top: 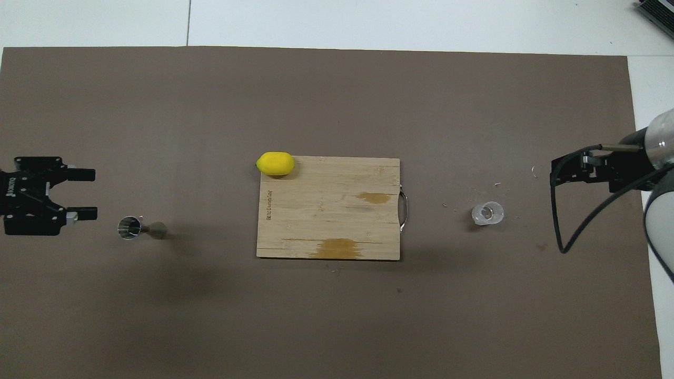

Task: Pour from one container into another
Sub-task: 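Open the left gripper around the metal cup and close on it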

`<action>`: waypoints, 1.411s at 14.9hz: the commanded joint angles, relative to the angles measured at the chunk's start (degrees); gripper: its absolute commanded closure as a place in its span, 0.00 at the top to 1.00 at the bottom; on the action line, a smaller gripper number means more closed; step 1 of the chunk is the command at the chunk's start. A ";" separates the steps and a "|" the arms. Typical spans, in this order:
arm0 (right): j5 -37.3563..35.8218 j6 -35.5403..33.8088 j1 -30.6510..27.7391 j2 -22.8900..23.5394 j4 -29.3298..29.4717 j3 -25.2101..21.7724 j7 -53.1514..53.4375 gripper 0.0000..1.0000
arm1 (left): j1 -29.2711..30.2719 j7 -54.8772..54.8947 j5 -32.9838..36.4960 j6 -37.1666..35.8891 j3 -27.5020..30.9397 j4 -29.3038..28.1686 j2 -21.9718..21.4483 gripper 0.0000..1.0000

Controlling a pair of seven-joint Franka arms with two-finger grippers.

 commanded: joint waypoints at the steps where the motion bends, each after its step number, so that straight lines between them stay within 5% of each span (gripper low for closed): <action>1: 0.98 0.14 -0.71 -0.28 -0.30 0.27 -1.60 1.00 | 5.53 5.12 -2.22 -2.96 -0.52 -1.30 3.61 1.00; 9: 0.98 0.14 -0.71 -0.28 -0.30 0.27 -1.60 1.00 | 7.30 18.99 -5.38 -5.68 -0.52 -1.91 15.38 1.00; 15: 0.98 0.14 -0.71 -0.28 -0.30 0.27 -1.60 1.00 | 12.03 27.53 -6.09 -8.14 -0.52 -1.83 17.15 1.00; 18: 0.89 0.05 -0.71 -0.28 -0.30 0.27 -1.60 1.00 | 15.37 31.39 -6.18 -12.19 -0.43 0.80 22.50 1.00; 21: 0.98 0.14 -0.71 -0.28 -0.30 0.27 -1.60 1.00 | 15.30 40.25 -6.09 -12.28 -0.43 0.72 23.31 1.00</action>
